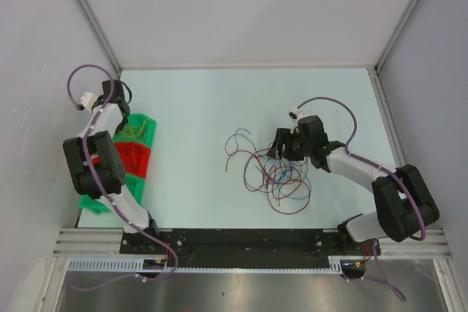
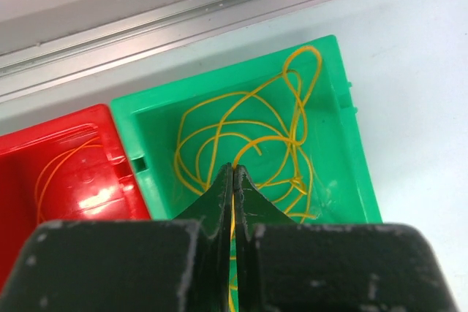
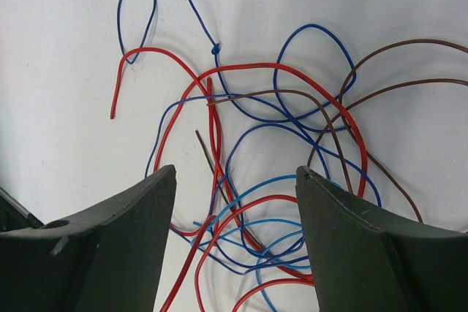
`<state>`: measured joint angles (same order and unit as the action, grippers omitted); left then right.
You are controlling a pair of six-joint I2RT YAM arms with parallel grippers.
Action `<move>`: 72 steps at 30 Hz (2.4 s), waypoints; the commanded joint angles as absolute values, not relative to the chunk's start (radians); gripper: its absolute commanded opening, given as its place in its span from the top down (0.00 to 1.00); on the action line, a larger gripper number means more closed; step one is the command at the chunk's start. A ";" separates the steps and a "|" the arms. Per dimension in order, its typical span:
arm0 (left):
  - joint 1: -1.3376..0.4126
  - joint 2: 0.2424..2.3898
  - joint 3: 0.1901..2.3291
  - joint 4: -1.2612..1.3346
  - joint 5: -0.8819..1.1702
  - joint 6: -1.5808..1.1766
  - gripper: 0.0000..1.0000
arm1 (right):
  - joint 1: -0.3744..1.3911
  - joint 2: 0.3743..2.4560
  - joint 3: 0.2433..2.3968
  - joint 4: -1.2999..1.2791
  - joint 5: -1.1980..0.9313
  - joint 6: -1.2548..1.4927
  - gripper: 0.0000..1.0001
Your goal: Untangle the cables
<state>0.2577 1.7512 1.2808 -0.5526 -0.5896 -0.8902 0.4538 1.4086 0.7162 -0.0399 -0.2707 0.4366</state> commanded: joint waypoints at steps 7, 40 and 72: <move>0.259 1.839 1.378 -0.520 -0.592 -0.887 1.00 | 0.442 1.420 0.713 -0.008 -0.288 0.445 0.29; 0.238 1.537 1.324 -0.505 -0.609 -0.845 0.20 | 0.434 1.424 0.713 -0.008 -0.301 0.443 0.29; -0.437 1.367 1.060 -0.218 -0.295 -0.420 0.06 | 0.433 1.384 0.687 0.028 -0.293 0.448 0.29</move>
